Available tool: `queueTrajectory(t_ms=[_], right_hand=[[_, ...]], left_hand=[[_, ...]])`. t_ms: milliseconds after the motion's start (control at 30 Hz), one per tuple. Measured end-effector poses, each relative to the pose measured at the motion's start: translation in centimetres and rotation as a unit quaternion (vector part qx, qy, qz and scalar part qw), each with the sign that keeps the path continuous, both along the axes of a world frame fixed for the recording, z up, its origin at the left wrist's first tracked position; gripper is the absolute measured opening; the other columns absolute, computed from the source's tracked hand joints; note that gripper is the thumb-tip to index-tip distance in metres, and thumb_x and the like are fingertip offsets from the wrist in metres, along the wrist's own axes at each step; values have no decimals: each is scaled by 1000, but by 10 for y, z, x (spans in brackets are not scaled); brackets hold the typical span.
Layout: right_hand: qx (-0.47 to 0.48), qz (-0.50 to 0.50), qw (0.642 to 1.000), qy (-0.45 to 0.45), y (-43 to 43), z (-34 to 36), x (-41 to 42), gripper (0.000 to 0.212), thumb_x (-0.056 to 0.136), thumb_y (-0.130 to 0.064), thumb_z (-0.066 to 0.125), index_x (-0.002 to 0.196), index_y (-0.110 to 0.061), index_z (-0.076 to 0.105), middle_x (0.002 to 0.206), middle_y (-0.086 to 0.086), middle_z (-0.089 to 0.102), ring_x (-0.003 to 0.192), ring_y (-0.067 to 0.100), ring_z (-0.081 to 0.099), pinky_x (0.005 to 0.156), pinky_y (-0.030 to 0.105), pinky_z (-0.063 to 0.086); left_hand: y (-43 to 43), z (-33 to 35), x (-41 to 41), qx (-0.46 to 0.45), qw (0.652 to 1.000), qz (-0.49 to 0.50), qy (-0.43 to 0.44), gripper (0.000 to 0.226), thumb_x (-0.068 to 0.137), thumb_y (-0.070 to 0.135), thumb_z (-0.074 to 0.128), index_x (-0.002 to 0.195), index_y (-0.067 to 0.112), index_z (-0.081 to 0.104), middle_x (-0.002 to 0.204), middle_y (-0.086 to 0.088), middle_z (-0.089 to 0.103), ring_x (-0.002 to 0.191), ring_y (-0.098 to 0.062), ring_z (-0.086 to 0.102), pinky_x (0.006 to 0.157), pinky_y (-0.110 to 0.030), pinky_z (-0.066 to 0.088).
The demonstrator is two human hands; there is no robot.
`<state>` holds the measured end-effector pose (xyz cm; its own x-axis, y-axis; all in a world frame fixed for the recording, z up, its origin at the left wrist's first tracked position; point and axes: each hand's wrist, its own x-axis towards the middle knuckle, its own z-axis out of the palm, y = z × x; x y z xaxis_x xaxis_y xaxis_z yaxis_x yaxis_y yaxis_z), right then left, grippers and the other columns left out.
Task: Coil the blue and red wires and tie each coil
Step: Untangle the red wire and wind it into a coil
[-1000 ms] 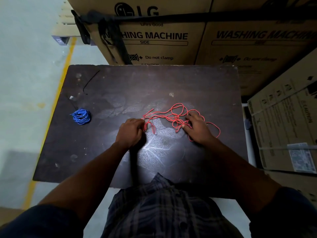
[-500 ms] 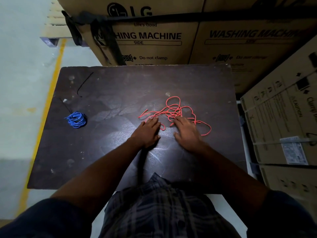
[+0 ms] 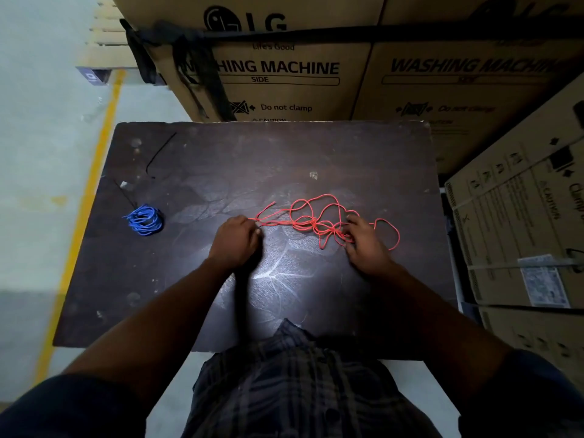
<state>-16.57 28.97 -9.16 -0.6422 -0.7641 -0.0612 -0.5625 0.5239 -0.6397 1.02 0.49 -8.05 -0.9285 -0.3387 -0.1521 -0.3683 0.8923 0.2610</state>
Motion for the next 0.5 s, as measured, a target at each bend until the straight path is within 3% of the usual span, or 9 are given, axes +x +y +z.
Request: queueTrajectory(t_ms=[67,133,200,367,433,500], right_hand=[[-4,2,1000,21,-11,3,3,12,73,0,60,84,-5,62,110,16,59,103,33,54,89,30,38],[0,-3,1000,19,-20,6,8,7,76,-3,60,80,-8,58,98,12,59,92,31,54,81,33,40],[-14,-14,1000,16,-26,8,14,9,76,-3,59,82,-9,54,90,10,56,84,26,50,75,34,38],[-47,2,999,27,-28,15,27,12,78,-7,62,86,-12,54,87,6,54,81,18,46,71,25,31],[-33,-7,999,26,-22,14,27,10,79,-7,61,82,-13,54,81,5,55,77,20,47,68,23,27],[-5,-24,999,22,-14,12,26,9,79,-8,58,80,-15,53,78,5,57,74,25,51,66,29,30]], left_hand=[[22,11,-10,-49,997,-20,52,27,88,39,41,94,24,63,96,-1,64,96,-26,58,89,-40,40],[43,20,-20,-72,990,-85,90,22,85,38,51,100,28,63,107,5,63,105,-21,56,96,-40,33],[59,22,-31,-65,984,-139,92,33,83,36,59,115,29,60,124,6,58,118,-19,52,104,-41,30],[76,10,-46,66,985,-157,-12,64,82,34,52,142,24,34,149,-3,42,137,-21,40,108,-44,37],[69,5,-41,69,986,-134,-66,70,84,34,54,148,25,27,156,-1,33,142,-23,33,111,-46,34],[58,1,-34,31,984,-140,-110,73,87,37,55,151,27,21,160,4,24,145,-26,26,112,-50,29]])
